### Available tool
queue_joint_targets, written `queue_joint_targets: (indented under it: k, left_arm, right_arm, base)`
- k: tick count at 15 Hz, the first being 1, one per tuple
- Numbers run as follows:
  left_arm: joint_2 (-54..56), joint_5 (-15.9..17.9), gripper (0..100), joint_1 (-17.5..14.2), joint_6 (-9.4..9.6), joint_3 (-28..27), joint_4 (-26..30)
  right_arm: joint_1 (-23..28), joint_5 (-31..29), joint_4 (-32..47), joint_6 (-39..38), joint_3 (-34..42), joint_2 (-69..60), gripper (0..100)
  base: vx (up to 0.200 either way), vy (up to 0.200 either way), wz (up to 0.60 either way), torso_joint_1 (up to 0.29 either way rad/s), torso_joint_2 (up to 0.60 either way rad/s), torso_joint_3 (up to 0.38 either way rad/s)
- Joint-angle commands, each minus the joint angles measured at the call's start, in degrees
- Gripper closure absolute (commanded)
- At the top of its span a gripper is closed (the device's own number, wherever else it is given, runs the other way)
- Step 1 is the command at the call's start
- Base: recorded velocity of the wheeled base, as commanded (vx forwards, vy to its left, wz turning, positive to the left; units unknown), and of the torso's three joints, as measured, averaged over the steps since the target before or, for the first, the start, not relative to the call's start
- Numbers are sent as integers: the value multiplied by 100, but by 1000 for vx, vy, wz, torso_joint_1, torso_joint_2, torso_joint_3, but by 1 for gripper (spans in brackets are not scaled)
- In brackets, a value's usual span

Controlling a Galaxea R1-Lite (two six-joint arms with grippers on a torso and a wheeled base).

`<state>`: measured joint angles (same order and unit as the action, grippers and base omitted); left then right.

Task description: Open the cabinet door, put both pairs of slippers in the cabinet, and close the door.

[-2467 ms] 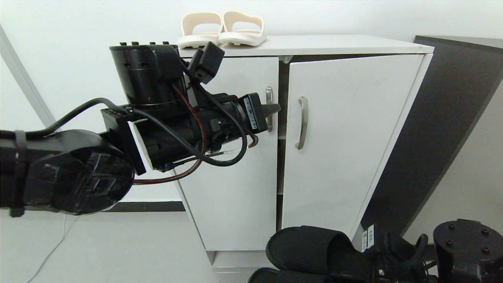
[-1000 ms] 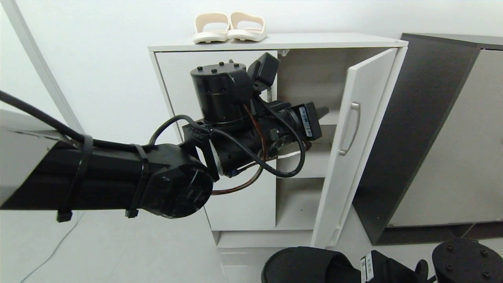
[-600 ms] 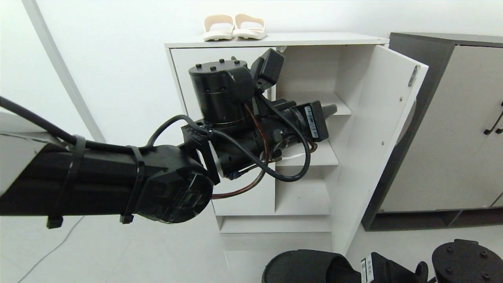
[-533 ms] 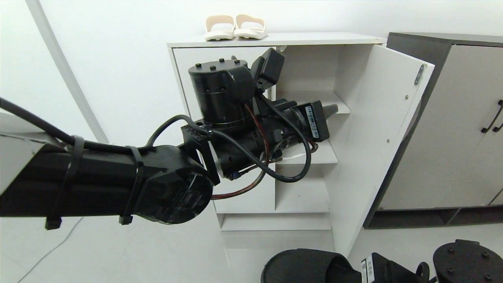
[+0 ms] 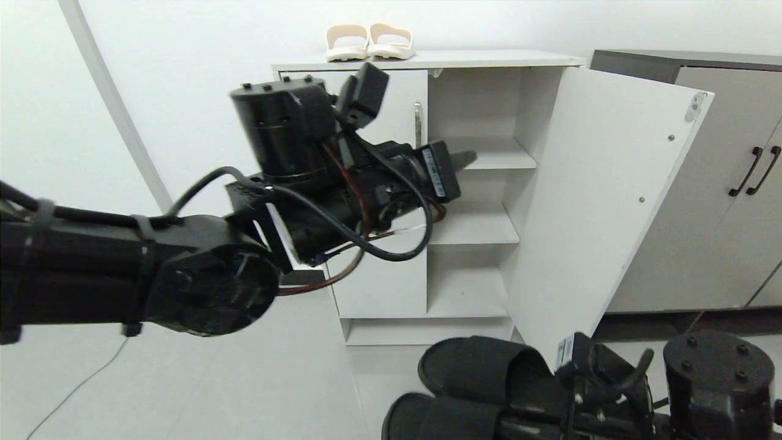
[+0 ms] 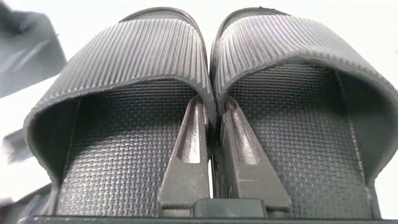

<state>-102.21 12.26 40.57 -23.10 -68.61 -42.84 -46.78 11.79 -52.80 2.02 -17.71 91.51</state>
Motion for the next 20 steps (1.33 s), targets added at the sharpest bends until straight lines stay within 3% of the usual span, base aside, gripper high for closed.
queue_joint_targets:
  k: [1, 3, 5, 6, 8, 10, 13, 14, 16, 17, 20]
  left_arm:
    - [1054, -5, 100, -647, 113, 726, 30]
    - [2012, -13, 100, -1429, 464, 1561, 417]
    - [3022, -163, 100, -2044, 746, 2211, 1278]
    - [3857, -488, 100, -2387, 851, 2598, 2069]
    - [4965, -1033, 100, -2809, 869, 2976, 2913]
    - [6072, -1508, 100, -3125, 877, 3556, 3291]
    - [7355, -2474, 100, -3266, 1071, 4584, 3695]
    - [7698, -2615, 100, -3389, 1097, 4980, 3748]
    - [8146, -2606, 100, -4198, 1255, 5771, 3748]
    - [8287, -2597, 100, -4312, 1326, 5947, 3748]
    - [9500, -2009, 100, -4338, 1519, 6659, 3923]
  right_arm:
    - [476, -862, 15, -659, -927, 560, 100]
    - [617, -1856, 173, -932, -1648, 1026, 100]
    - [670, -2497, 472, -1072, -2149, 1228, 100]
    - [687, -2796, 780, -1292, -2500, 1272, 100]
    - [775, -3323, 1430, -1512, -2957, 1299, 100]
    - [837, -3675, 1826, -1644, -3230, 1351, 100]
    - [845, -4053, 1817, -1644, -3300, 1510, 100]
    - [837, -4062, 1817, -1644, -3300, 1518, 100]
    - [845, -4070, 1817, -1644, -3282, 1518, 100]
    - [837, -4070, 1817, -1644, -3282, 1527, 100]
    - [819, -4202, 1808, -1644, -3282, 1536, 100]
  base:
    - [0, 0, 0, 0, 0, 0]
    - [0, 0, 0, 0, 0, 0]
    - [0, 0, 0, 0, 0, 0]
    - [0, 0, 0, 0, 0, 0]
    - [0, 0, 0, 0, 0, 0]
    - [0, 0, 0, 0, 0, 0]
    - [0, 0, 0, 0, 0, 0]
    - [0, 0, 0, 0, 0, 0]
    - [0, 0, 0, 0, 0, 0]
    - [0, 0, 0, 0, 0, 0]
    - [0, 0, 0, 0, 0, 0]
